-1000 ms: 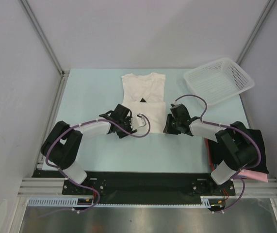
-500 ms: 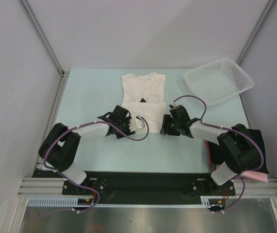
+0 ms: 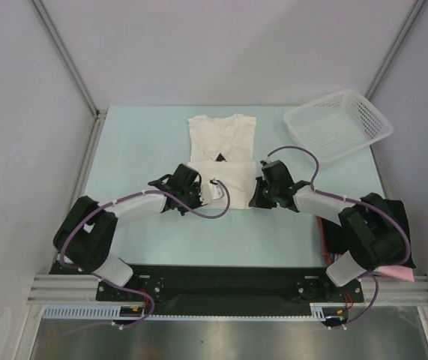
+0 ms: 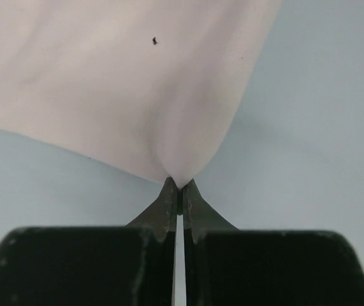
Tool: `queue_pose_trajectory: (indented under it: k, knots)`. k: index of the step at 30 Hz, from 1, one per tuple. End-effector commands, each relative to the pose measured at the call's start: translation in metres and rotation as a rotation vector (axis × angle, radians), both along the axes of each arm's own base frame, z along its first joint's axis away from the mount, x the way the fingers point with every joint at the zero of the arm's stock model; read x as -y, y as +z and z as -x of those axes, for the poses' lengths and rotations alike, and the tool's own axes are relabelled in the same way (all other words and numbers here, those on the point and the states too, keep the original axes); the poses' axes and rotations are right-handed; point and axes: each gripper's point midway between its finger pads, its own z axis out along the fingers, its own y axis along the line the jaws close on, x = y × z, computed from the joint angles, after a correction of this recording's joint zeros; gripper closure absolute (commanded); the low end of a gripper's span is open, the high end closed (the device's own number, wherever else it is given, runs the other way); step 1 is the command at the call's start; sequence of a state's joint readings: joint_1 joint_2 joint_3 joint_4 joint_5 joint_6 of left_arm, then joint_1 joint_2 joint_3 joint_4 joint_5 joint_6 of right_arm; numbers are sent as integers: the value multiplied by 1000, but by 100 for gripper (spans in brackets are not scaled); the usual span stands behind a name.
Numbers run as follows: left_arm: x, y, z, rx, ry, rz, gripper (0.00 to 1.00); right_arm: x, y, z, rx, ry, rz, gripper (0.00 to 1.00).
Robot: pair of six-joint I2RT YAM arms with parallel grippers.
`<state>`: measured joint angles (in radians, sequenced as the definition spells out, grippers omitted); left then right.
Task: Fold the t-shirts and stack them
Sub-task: Fold the tshirt
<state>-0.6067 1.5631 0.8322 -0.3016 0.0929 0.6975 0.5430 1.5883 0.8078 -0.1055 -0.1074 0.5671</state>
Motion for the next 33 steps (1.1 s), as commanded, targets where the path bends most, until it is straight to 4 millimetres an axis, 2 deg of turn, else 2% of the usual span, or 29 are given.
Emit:
queue_pose_trajectory:
  k: [1, 2, 3, 5, 6, 7, 8, 9, 10, 11, 12, 13, 14, 15, 17, 18, 19, 20, 22, 23, 24, 25, 26, 27, 28, 29, 30, 32, 33]
  knots:
    - [-6, 37, 27, -38, 13, 53, 100, -3, 31, 37, -16, 80, -1, 100]
    - [-8, 40, 35, -58, 13, 54, 100, 2, 29, 56, -68, 97, 17, 100]
    - [-10, 50, 40, -59, 8, 62, 100, 2, 42, 69, -59, 118, -3, 100]
    - [-23, 49, 70, -149, -15, 15, 100, 2, 44, 107, -146, 164, -3, 100]
    - [-24, 60, 79, -156, -36, 21, 100, 4, 47, 120, -173, 175, -2, 100]
    - [-36, 61, 101, -234, -43, -17, 100, 4, 59, 133, -170, 191, -20, 100]
    - [-40, 67, 111, -264, -50, -20, 100, 7, 60, 158, -233, 216, 6, 100]
    - [-45, 83, 129, -308, -61, -13, 100, 9, 65, 169, -254, 225, 8, 100]
    - [-47, 92, 135, -316, -66, -7, 100, 7, 82, 177, -238, 235, -22, 100]
    - [-49, 101, 140, -320, -76, -1, 100, 10, 87, 191, -284, 233, -25, 100]
    - [-46, 121, 139, -283, -85, 35, 100, 10, 94, 194, -289, 228, -44, 100]
    - [-49, 130, 143, -291, -85, 36, 100, 12, 99, 195, -293, 219, -53, 100]
    - [-46, 139, 140, -273, -87, 58, 100, 10, 110, 190, -271, 211, -77, 100]
    - [-42, 156, 128, -231, -77, 91, 100, 14, 113, 177, -258, 181, -90, 100]
    - [-33, 165, 104, -194, -56, 130, 100, 14, 117, 154, -243, 157, -126, 100]
    - [-26, 176, 86, -142, -53, 155, 100, 25, 117, 133, -216, 113, -129, 100]
    - [-23, 178, 73, -125, -39, 158, 100, 25, 119, 116, -184, 103, -146, 100]
    - [-21, 178, 62, -122, -26, 163, 100, 28, 119, 101, -161, 87, -147, 100]
    - [-18, 173, 25, -125, 23, 171, 100, 34, 120, 57, -111, 45, -142, 100]
    - [-21, 156, 8, -175, 64, 156, 100, 33, 122, 44, -94, 44, -146, 100]
    - [-19, 162, -9, -158, 78, 169, 100, 33, 116, 24, -110, 26, -133, 100]
    - [-20, 160, -22, -159, 100, 172, 100, 35, 118, 6, -78, 17, -144, 100]
    - [-17, 145, -36, -206, 136, 172, 100, 36, 115, -6, -86, 4, -150, 100]
    - [-19, 157, -57, -169, 166, 202, 100, 38, 111, -15, -91, -10, -148, 100]
    - [-17, 159, -73, -151, 185, 219, 99, 37, 102, -31, -94, -16, -153, 100]
    - [-15, 159, -84, -151, 214, 232, 100, 44, 99, -41, -98, -43, -160, 100]
    - [-12, 158, -104, -128, 224, 245, 100, 46, 96, -48, -101, -58, -167, 100]
    - [-8, 145, -120, -134, 246, 246, 100, 52, 86, -68, -101, -99, -174, 100]
    - [-5, 147, -131, -109, 249, 254, 100, 52, 82, -73, -103, -107, -181, 100]
